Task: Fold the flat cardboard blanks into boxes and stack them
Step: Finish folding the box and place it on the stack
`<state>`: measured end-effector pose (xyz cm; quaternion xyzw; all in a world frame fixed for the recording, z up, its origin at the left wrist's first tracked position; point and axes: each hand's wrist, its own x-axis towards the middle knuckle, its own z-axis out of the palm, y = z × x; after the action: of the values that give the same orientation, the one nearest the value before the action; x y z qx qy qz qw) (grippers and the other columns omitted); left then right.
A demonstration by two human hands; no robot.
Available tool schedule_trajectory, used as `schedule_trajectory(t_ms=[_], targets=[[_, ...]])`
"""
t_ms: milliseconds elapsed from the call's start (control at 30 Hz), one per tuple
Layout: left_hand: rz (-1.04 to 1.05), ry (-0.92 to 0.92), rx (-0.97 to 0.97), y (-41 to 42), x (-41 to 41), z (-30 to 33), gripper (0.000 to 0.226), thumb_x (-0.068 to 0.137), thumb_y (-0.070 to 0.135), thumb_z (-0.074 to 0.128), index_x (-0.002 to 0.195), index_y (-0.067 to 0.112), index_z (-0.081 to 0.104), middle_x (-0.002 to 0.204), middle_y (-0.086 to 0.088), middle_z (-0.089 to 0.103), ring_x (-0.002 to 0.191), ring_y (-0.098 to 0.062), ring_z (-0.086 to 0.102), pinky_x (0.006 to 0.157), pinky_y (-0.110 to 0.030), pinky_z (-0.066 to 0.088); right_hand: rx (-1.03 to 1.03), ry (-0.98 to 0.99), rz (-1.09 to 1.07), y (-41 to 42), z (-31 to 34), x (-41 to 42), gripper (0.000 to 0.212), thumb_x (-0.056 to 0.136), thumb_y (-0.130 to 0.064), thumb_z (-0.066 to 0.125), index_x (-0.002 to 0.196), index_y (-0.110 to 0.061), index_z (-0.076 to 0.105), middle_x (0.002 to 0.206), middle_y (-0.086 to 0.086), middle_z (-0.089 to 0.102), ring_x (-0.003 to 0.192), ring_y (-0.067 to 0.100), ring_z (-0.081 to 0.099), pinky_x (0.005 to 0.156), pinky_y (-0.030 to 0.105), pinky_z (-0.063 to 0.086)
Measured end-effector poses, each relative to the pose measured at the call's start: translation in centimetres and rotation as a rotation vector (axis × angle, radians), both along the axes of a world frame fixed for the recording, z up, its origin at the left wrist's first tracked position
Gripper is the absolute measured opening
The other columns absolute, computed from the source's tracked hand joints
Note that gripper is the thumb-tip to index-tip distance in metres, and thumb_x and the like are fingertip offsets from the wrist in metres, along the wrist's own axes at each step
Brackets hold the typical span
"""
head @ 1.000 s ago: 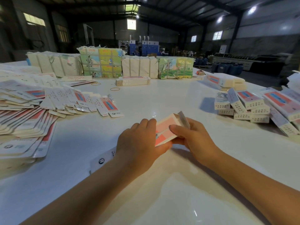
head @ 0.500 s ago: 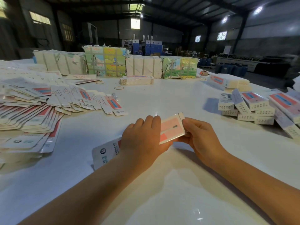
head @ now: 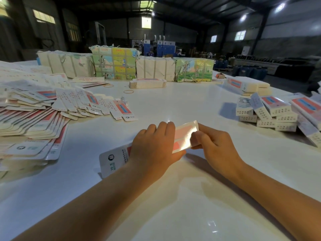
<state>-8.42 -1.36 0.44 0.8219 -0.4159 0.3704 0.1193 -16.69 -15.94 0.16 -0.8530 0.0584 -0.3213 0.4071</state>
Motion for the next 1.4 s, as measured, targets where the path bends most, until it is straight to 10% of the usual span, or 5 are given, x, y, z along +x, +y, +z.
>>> schedule_trajectory(t_ms=[133,500,733,1000,1400], targets=[[0.044,0.001,-0.014,-0.1,-0.5,0.2,0.056,0.065,0.056,0.076,0.094,0.008,0.068,0.071,-0.005,0.063,0.057,-0.021,0.059,0.048,-0.024,0.045,-0.224,0.010,-0.001,1.0,-0.2,-0.4,0.013,0.096,-0.017,0.049,0.088,-0.028,0.051,0.065,-0.031,0.060,0.064,-0.005,0.058,0.058,0.008,0.041],[0.013,0.064,-0.029,0.9,0.3,1.0,0.061,0.074,0.054,0.069,0.113,0.007,0.059,0.090,-0.007,0.062,0.077,-0.024,0.061,0.059,-0.026,0.035,0.084,0.089,0.285,1.4,-0.8,0.1,0.068,0.091,-0.016,0.054,0.137,-0.040,0.010,0.109,-0.059,0.039,0.109,-0.030,0.039,0.082,-0.001,0.038],[-0.078,-0.044,0.062,1.1,1.2,1.3,0.060,0.063,0.062,0.068,0.090,0.008,0.068,0.067,-0.004,0.062,0.053,-0.022,0.059,0.046,-0.021,0.032,-0.311,0.070,0.163,0.4,0.1,-0.1,0.081,0.088,-0.027,0.059,0.148,-0.021,0.004,0.156,-0.011,0.014,0.143,0.006,0.021,0.115,0.023,0.025],[-0.179,-0.014,0.194,0.8,3.8,-1.0,0.077,0.049,0.076,0.069,0.098,0.016,0.066,0.077,0.003,0.066,0.056,-0.016,0.062,0.043,-0.032,0.052,-0.808,0.126,0.086,-0.6,-0.7,-0.3,0.068,0.088,-0.018,0.063,0.146,-0.004,0.030,0.143,0.021,0.039,0.126,0.038,0.040,0.095,0.047,0.044],[-0.621,0.052,-0.060,-1.6,5.3,-5.2,0.043,0.089,0.061,0.033,0.109,0.028,0.053,0.103,0.011,0.051,0.087,-0.016,0.050,0.070,-0.035,0.048,-0.394,0.009,-0.393,-8.1,5.5,-0.6,0.048,0.091,-0.035,0.058,0.136,-0.023,0.047,0.113,0.013,0.051,0.103,0.030,0.050,0.081,0.036,0.043]])
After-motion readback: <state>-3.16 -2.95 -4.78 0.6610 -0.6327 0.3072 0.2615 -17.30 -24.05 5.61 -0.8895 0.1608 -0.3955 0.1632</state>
